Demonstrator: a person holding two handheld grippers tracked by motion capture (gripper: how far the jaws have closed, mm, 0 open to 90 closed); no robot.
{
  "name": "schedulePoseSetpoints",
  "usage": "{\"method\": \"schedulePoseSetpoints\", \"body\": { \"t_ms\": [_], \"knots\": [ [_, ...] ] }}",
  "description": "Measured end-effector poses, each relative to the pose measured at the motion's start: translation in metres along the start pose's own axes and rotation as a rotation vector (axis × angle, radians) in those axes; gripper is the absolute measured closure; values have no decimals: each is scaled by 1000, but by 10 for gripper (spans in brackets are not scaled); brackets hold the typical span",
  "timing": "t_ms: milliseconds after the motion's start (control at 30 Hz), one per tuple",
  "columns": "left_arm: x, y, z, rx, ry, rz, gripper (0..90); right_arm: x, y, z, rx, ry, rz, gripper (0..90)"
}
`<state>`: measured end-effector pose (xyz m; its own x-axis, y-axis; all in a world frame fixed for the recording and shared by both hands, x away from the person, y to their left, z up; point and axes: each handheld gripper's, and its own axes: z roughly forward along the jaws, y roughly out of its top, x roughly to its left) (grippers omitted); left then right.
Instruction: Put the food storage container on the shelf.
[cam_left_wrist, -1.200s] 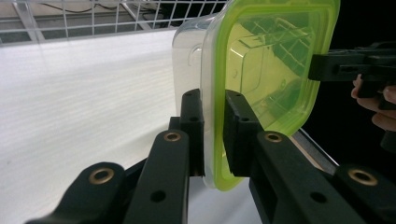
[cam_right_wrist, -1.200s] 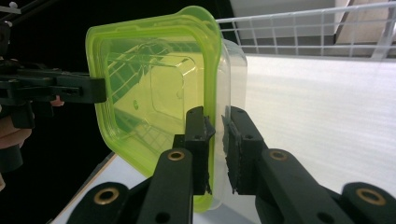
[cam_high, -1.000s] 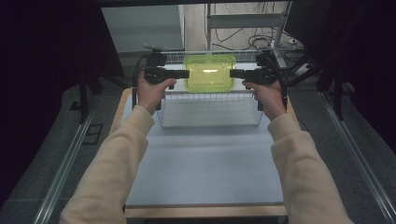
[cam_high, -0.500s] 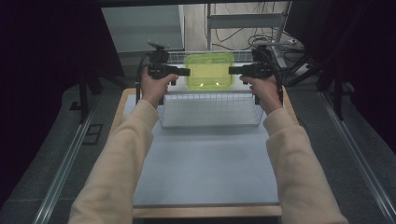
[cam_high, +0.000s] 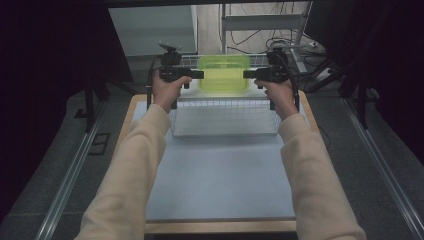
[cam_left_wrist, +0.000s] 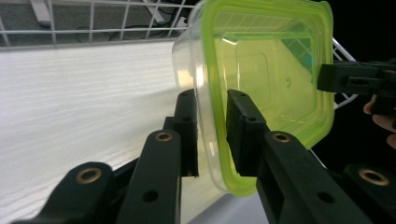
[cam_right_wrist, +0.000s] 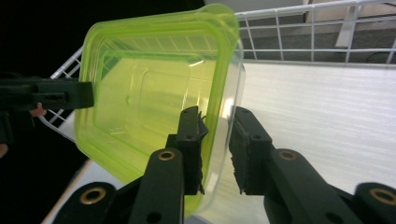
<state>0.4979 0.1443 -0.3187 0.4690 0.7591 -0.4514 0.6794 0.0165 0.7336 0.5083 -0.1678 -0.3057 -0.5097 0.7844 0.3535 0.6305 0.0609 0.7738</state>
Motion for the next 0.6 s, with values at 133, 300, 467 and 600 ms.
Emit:
{"method": "schedulePoseSetpoints", "body": {
  "t_ms": [133,300,467,600],
  "knots": [
    [2,0,2,-6,2,-10,707,-1,-1,2,3,-11,-2,707],
    [5,-2,6,-8,7,-12,659,-3,-2,6,-4,-24,-5,658],
    [8,-3,8,-21,0,-16,620,-1,-5,8,-15,-41,-12,624],
    [8,-4,9,-20,24,5,448,0,-5,7,-22,-68,-23,541]
  ]
}}
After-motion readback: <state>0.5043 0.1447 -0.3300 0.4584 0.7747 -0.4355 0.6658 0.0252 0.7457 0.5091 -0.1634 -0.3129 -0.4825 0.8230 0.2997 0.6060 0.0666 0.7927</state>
